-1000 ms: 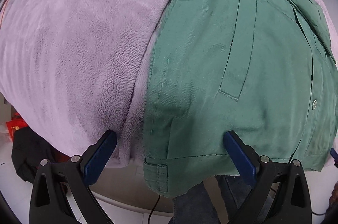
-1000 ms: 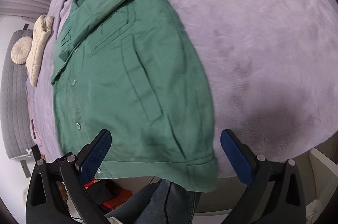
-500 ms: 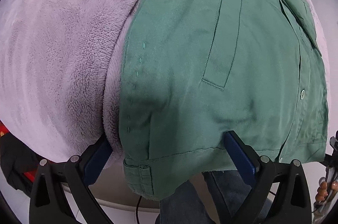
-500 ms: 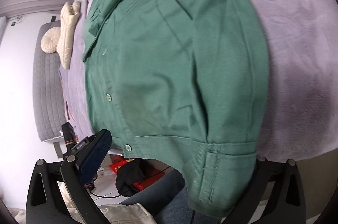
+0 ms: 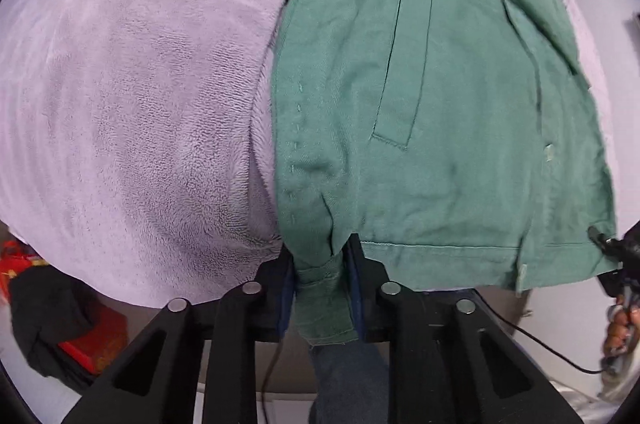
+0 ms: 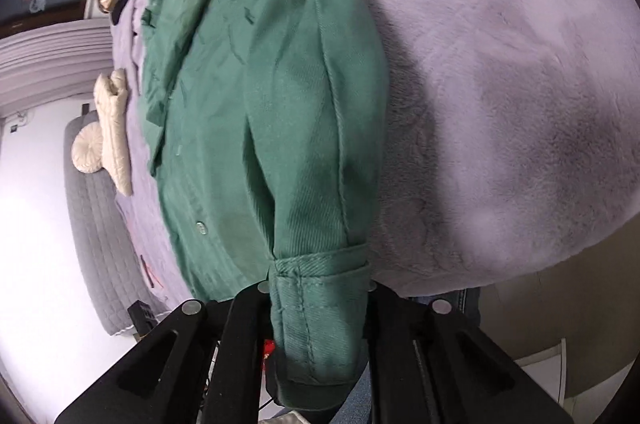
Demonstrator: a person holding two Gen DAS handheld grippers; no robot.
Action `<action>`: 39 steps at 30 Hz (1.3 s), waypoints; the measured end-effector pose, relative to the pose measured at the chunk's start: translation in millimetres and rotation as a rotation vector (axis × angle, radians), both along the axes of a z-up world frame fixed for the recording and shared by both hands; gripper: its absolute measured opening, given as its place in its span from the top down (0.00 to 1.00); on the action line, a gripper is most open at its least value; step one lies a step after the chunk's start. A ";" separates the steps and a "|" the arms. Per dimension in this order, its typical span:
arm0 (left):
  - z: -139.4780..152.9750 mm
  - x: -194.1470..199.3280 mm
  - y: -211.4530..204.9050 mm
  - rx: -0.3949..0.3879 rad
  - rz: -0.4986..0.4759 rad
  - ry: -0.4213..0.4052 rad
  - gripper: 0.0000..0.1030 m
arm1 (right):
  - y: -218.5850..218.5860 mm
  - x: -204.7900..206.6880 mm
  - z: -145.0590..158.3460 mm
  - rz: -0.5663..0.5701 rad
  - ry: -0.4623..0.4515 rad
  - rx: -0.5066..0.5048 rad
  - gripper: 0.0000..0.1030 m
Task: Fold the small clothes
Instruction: 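Lift the held hem with both grippers and fold it toward the collar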
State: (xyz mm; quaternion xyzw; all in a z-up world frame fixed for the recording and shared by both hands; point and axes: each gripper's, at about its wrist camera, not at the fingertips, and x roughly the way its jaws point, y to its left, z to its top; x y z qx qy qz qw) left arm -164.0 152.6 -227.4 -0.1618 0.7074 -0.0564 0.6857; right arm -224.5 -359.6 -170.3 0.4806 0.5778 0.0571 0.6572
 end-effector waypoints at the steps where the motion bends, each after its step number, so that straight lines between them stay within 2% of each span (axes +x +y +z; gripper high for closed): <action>1: 5.1 0.3 8.1 -0.069 0.030 -0.007 0.86 | 1.4 1.6 6.2 0.007 -0.026 0.017 0.91; 4: 24.4 4.8 14.5 -0.108 0.043 -0.036 0.86 | 1.4 10.6 17.7 0.023 -0.069 0.074 0.91; 8: 34.1 15.7 16.7 -0.157 0.048 -0.056 0.86 | 3.5 30.5 30.0 0.006 -0.114 0.167 0.90; 13: 60.4 53.5 18.4 -0.209 0.095 -0.146 0.86 | 2.1 70.6 60.4 -0.008 -0.212 0.262 0.91; 18: 91.4 124.0 21.8 -0.252 0.170 -0.231 0.86 | -8.9 128.8 88.2 -0.040 -0.298 0.337 0.91; 25: 119.5 238.3 15.0 -0.189 0.212 -0.354 0.86 | -37.0 232.8 112.0 -0.083 -0.384 0.389 0.91; 28: 115.4 286.5 8.4 -0.146 0.241 -0.381 0.86 | -43.3 281.2 106.5 -0.084 -0.371 0.389 0.91; 31: 98.6 331.1 4.0 -0.095 0.261 -0.379 0.86 | -53.6 322.6 86.0 -0.109 -0.313 0.381 0.91; 35: 59.0 375.5 -5.6 -0.013 0.227 -0.329 0.85 | -59.9 363.8 43.8 -0.177 -0.203 0.344 0.90; 39: 19.3 404.2 -13.1 0.046 0.169 -0.273 0.85 | -63.1 379.4 14.4 -0.218 -0.133 0.282 0.87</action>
